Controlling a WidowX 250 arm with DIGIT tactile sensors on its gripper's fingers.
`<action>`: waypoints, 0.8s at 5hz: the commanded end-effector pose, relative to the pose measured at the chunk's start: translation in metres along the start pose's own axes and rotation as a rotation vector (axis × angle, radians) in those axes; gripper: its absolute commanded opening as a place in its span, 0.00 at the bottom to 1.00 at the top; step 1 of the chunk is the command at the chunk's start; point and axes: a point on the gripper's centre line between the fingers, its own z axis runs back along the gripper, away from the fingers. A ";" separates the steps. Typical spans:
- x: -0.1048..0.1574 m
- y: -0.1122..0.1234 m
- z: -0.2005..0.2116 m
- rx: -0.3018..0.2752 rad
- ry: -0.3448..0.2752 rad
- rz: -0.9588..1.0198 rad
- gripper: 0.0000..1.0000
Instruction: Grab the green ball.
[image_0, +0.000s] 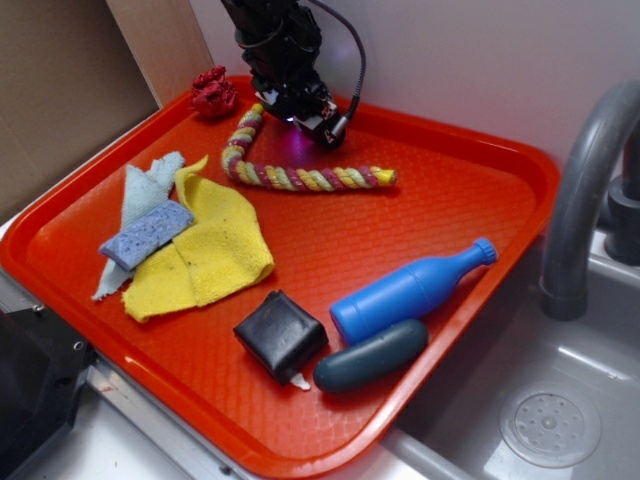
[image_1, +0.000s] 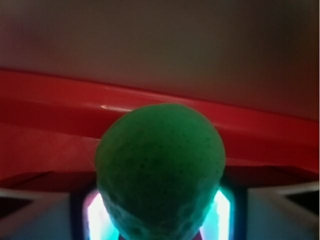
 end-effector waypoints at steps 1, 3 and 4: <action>0.014 0.019 0.057 -0.002 -0.056 0.109 0.00; -0.032 0.014 0.172 -0.147 -0.018 0.163 0.00; -0.048 0.005 0.220 -0.179 -0.006 0.161 0.00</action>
